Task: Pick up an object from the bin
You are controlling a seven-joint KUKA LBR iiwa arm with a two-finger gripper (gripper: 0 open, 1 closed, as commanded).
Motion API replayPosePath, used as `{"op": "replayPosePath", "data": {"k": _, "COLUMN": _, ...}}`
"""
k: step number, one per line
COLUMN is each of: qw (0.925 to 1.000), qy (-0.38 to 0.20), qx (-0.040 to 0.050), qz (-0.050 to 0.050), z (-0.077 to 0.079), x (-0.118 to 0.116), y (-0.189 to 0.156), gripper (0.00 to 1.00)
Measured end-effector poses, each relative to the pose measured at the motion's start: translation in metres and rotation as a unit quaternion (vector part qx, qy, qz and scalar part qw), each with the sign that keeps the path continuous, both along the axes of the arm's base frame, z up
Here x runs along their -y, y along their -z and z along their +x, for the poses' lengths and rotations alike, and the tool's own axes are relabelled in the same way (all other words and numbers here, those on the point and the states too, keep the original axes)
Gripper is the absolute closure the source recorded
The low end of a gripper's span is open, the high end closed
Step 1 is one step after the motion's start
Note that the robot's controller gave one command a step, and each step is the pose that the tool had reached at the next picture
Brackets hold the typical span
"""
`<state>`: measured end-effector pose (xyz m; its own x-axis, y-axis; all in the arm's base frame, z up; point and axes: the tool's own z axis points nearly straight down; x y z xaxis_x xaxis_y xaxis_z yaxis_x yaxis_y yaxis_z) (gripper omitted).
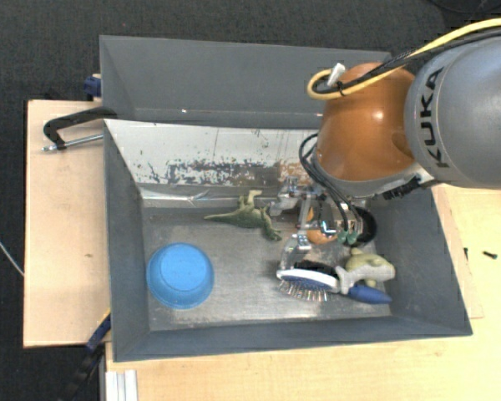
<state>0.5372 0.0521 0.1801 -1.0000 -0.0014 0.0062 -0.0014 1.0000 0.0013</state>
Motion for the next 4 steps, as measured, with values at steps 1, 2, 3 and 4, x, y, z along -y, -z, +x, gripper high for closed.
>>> {"op": "replayPosePath", "data": {"k": 1, "qw": 0.979, "qy": -0.204, "qx": 0.0006, "qz": 0.002, "z": -0.025, "x": 0.071, "y": 0.094, "gripper": 0.0}}
{"op": "replayPosePath", "data": {"k": 2, "qw": 0.9791, "qy": -0.203, "qx": 0.0034, "qz": 0.001, "z": -0.023, "x": 0.071, "y": 0.093, "gripper": 1.0}}
{"op": "replayPosePath", "data": {"k": 3, "qw": 0.9781, "qy": -0.208, "qx": 0.0091, "qz": -0.001, "z": -0.02, "x": 0.088, "y": -0.014, "gripper": 1.0}}
{"op": "replayPosePath", "data": {"k": 4, "qw": 0.9478, "qy": -0.319, "qx": 0.0063, "qz": -0.002, "z": -0.013, "x": 0.176, "y": -0.075, "gripper": 1.0}}
